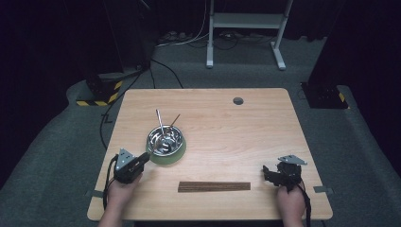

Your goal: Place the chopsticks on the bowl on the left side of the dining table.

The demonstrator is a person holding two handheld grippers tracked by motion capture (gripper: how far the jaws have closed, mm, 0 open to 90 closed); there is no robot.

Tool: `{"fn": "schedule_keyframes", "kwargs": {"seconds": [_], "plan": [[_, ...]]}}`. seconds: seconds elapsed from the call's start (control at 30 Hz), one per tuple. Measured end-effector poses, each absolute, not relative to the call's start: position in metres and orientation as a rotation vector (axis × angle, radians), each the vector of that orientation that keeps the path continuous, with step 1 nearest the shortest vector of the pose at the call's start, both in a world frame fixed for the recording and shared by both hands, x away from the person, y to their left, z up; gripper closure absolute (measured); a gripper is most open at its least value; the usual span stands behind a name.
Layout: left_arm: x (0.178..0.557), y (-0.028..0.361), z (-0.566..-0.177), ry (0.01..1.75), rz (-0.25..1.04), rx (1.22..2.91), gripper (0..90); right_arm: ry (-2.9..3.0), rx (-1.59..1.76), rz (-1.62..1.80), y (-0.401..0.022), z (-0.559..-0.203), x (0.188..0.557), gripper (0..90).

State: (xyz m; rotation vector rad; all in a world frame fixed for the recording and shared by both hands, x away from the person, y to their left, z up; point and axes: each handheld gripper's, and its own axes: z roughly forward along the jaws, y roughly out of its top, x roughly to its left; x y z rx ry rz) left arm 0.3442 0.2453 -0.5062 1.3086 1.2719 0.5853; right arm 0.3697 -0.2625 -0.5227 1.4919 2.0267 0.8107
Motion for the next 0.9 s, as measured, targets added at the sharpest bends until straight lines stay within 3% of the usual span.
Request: {"fn": "schedule_keyframes", "kwargs": {"seconds": [0.07, 0.23, 0.43, 0.67, 0.9], "plan": [[0.345, 0.245, -0.507, 1.279, 0.579, 1.299, 82.7, 2.028, 1.488, 0.811, -0.263, -0.523, 0.370, 14.4], [0.344, 0.244, -0.505, 1.277, 0.586, 1.323, 68.4, 2.012, 1.494, 0.818, -0.262, -0.524, 0.370, 14.4], [0.339, 0.241, -0.500, 1.268, 0.604, 1.308, 62.2, 2.021, 1.496, 0.816, -0.262, -0.523, 0.370, 14.4], [0.333, 0.235, -0.491, 1.250, 0.611, 1.294, 56.3, 2.011, 1.485, 0.821, -0.262, -0.524, 0.370, 14.4], [0.322, 0.222, -0.481, 1.174, 0.608, 1.347, 56.1, 2.013, 1.484, 0.821, -0.262, -0.524, 0.370, 14.4]]}}
